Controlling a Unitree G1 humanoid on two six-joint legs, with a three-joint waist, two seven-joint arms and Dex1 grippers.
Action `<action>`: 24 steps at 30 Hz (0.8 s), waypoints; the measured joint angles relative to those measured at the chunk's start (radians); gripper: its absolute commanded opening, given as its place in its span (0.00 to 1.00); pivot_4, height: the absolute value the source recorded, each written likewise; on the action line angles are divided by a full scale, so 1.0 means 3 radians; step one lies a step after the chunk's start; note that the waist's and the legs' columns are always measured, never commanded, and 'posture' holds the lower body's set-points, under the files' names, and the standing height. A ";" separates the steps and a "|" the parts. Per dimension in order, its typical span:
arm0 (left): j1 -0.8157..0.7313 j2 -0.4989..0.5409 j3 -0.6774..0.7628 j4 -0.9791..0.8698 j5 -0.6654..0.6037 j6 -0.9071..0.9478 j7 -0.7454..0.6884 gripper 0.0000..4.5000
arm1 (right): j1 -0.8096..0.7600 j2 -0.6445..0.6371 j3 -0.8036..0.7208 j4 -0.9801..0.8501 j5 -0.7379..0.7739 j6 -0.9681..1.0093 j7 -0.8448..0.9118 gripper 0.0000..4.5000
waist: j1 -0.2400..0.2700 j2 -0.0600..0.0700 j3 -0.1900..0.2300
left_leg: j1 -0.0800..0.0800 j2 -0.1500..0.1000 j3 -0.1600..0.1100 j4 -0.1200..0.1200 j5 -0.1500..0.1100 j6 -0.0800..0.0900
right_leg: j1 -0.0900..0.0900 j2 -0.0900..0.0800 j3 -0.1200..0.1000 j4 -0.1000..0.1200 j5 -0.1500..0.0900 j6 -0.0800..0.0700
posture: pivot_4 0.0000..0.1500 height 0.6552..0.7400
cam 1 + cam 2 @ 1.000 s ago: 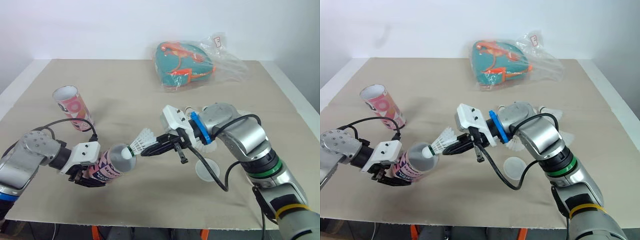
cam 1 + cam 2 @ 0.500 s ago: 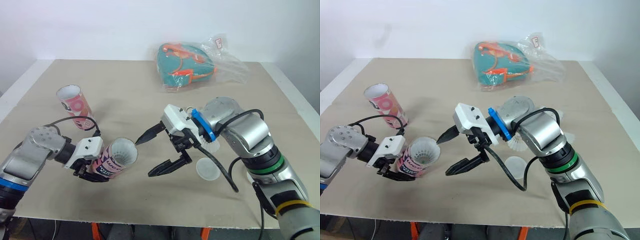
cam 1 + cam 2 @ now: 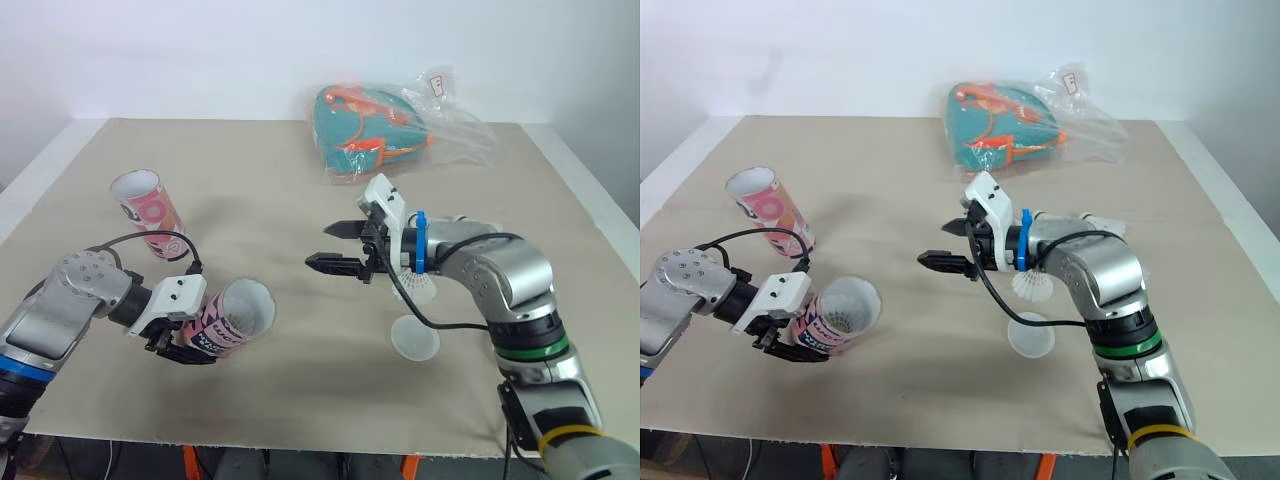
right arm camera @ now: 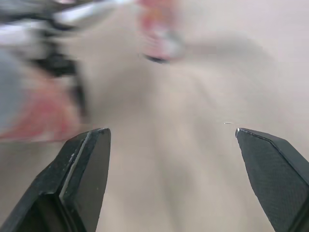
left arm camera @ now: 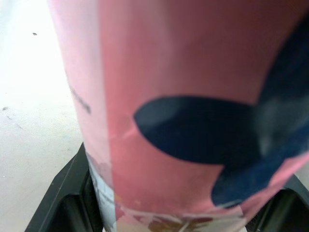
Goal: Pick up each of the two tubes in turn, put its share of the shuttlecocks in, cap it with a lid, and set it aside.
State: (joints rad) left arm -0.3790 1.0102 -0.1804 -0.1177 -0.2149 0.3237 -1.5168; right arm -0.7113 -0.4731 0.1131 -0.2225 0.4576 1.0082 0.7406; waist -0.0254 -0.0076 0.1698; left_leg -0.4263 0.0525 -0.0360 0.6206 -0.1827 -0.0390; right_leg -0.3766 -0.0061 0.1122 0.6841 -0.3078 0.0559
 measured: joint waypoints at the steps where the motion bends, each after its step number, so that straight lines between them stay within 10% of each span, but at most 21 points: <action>1: 0.0000 0.0003 0.0000 -0.0002 -0.0002 0.0002 -0.0003 0.66 | 0.0062 0.0018 -0.0039 -0.0069 -0.0018 0.0052 -0.0120 0.98 | 0.0000 0.0000 0.0000 | -0.0001 0.0000 0.0000 0.0000 0.0000 0.0000 | -0.0002 0.0000 0.0000 0.0000 0.0000 0.0000 | 1.00 1.00; 11: -0.0048 0.0058 -0.0041 -0.0017 0.0001 0.0037 -0.0023 0.66 | 0.0370 0.0124 -0.0554 -0.0847 0.0221 0.0760 -0.0836 0.98 | -0.0023 0.0000 0.0000 | -0.0009 0.0002 -0.0001 -0.0003 0.0000 0.0001 | -0.0015 0.0003 0.0000 0.0001 0.0001 -0.0002 | 1.00 1.00; 24: -0.0157 0.0043 -0.0126 0.0060 0.0005 0.0045 -0.0073 0.66 | 0.0338 0.0299 -0.0235 -0.0348 -0.0229 0.0628 -0.1439 0.98 | -0.0028 0.0000 0.0000 | -0.0014 0.0000 -0.0001 -0.0001 0.0004 0.0006 | -0.0018 0.0002 0.0000 0.0000 0.0003 0.0001 | 1.00 1.00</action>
State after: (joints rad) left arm -0.4260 1.0231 -0.2183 -0.0996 -0.2133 0.3373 -1.5386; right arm -0.6099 -0.3835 0.0426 -0.3268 0.3889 1.1966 0.3089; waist -0.0337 -0.0076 0.1699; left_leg -0.4305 0.0525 -0.0363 0.6203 -0.1815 -0.0372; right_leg -0.3820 -0.0055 0.1121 0.6842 -0.3069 0.0563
